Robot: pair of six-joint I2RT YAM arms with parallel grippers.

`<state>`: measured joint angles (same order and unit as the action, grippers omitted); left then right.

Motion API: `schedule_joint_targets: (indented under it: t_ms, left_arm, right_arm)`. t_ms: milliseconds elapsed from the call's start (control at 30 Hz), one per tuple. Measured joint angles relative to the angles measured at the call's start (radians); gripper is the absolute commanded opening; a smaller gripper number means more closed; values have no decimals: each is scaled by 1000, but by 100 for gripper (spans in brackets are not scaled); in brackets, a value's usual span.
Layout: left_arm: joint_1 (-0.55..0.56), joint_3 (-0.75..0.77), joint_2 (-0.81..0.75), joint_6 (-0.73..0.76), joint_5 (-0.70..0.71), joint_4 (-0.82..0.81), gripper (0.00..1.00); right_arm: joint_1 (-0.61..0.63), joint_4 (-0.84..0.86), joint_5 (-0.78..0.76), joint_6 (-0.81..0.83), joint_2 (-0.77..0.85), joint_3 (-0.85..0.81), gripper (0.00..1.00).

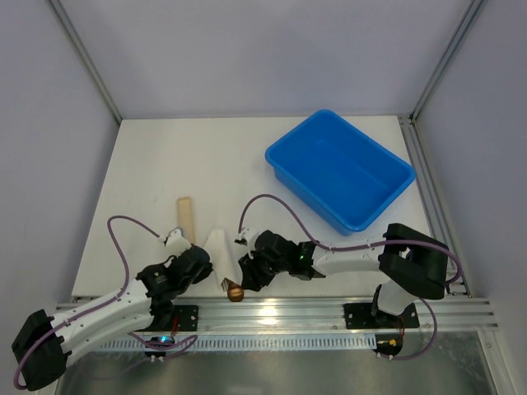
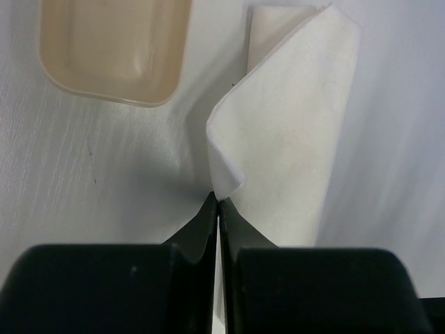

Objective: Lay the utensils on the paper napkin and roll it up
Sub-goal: Roll the napkin at the center of the board.

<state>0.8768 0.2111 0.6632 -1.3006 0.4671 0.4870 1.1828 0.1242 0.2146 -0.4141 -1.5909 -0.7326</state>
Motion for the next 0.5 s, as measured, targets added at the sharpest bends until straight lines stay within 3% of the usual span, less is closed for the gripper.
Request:
schedule_joint_targets:
  t_ms: [100,200,233,500]
  left_arm:
    - [0,0,0,0,0,0,0]
    - [0,0,0,0,0,0,0]
    - [0,0,0,0,0,0,0]
    - [0,0,0,2,0,0,0]
  right_arm:
    - [10,10,1,2,0,8,35]
    - [42,11,-2,16,1,13,16]
    - [55,12,-3,20,1,13,6]
    - [170,14,-18,28,-21,-13,4]
